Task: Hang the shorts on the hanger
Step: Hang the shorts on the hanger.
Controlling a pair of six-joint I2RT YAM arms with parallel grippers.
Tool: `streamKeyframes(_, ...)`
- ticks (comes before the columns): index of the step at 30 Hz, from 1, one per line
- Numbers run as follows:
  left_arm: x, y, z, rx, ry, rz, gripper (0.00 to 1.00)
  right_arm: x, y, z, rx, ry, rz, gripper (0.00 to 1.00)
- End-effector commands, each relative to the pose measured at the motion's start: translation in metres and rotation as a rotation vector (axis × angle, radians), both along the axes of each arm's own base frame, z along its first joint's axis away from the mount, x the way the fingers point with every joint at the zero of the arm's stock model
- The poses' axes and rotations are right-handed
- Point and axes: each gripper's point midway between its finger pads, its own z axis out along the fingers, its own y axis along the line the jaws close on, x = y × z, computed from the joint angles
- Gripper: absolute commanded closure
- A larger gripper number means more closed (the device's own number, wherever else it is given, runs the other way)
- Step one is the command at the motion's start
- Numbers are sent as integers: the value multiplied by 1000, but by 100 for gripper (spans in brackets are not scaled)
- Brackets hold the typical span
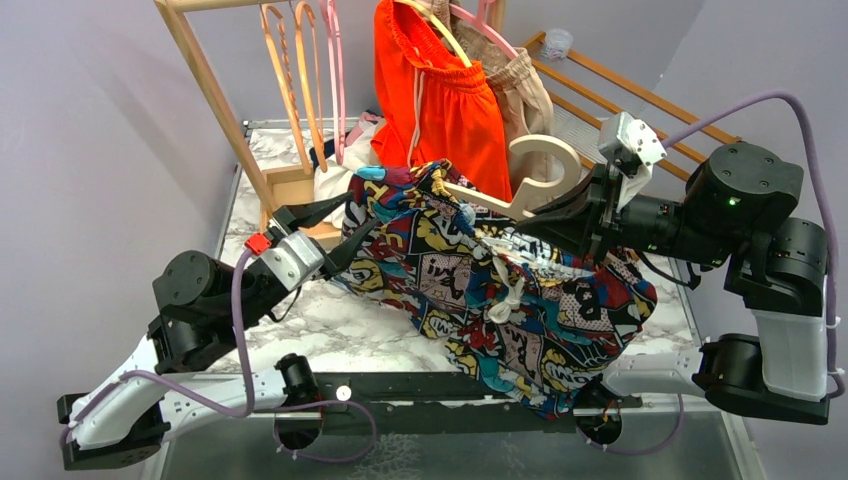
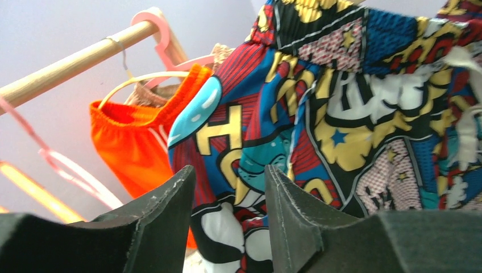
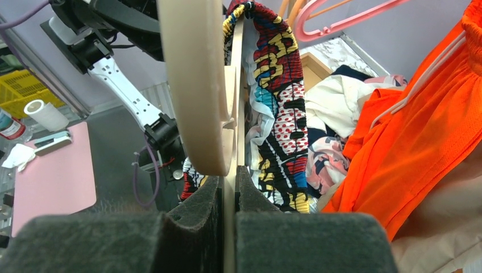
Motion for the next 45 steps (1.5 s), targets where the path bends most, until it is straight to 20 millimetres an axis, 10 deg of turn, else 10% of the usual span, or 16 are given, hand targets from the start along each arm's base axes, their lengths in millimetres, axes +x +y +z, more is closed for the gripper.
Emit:
streamKeyframes(1, 18, 23, 0, -15, -28, 159, 49, 0, -7, 9, 36, -17, -22, 99)
streamKeyframes(7, 16, 26, -9, -19, -28, 155, 52, 2, -6, 6, 28, -13, -31, 99)
streamKeyframes(14, -25, -19, -31, 60, 8, -175, 52, 5, -2, -1, 13, -7, -35, 99)
streamKeyframes(32, -7, -42, -64, 194, 15, -144, 67, 4, 0, -7, 2, -5, -18, 99)
streamKeyframes(37, 5, -37, -65, 211, 7, -75, 100, 3, 1, -10, -4, -4, -10, 99)
streamKeyframes(45, 25, 20, -26, 35, -49, 190, 100, 2, -5, -17, -20, 2, -21, 99)
